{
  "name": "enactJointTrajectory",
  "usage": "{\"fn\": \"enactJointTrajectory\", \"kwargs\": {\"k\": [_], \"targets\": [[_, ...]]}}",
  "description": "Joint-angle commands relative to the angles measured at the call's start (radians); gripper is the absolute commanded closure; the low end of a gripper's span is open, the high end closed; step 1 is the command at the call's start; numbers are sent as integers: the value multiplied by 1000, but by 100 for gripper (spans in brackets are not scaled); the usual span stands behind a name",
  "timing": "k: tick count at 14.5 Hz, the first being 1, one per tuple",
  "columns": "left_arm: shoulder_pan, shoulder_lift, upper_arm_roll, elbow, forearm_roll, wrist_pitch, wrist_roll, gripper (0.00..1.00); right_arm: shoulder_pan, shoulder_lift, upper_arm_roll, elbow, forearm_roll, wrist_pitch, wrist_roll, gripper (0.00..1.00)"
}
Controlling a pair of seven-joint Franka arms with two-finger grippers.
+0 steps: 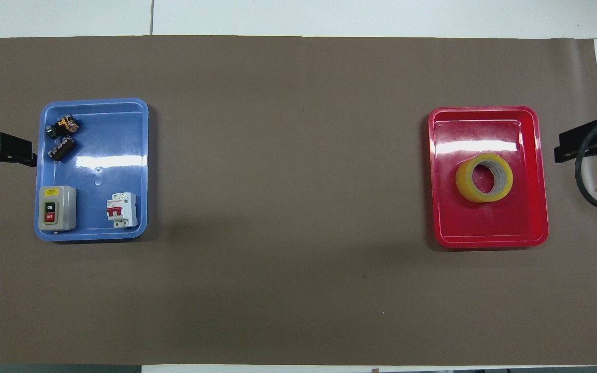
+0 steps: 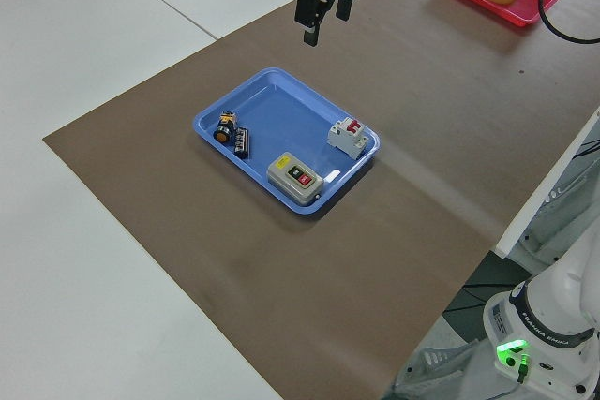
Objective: Place and move tape with both arms
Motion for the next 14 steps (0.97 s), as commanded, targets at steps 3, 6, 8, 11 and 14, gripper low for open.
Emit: {"fn": "enactJointTrajectory", "kwargs": {"k": [3,6,8,11,14], "targets": [[-3,-28,6,-27,-23,7,10,0,61,6,18,5,-8,35,10,0],[-3,-28,6,-27,-23,7,10,0,58,8,12,11,-2,20,1,0],[-3,-28,6,-27,-23,8,10,0,57,8,9,11,3,26,2,0],[-3,-28,6,-27,-23,7,10,0,35,11,6,14,3,30,-10,0],[-3,-28,6,-27,-23,7,10,0,35,9,5,13,1,30,-8,0]]}}
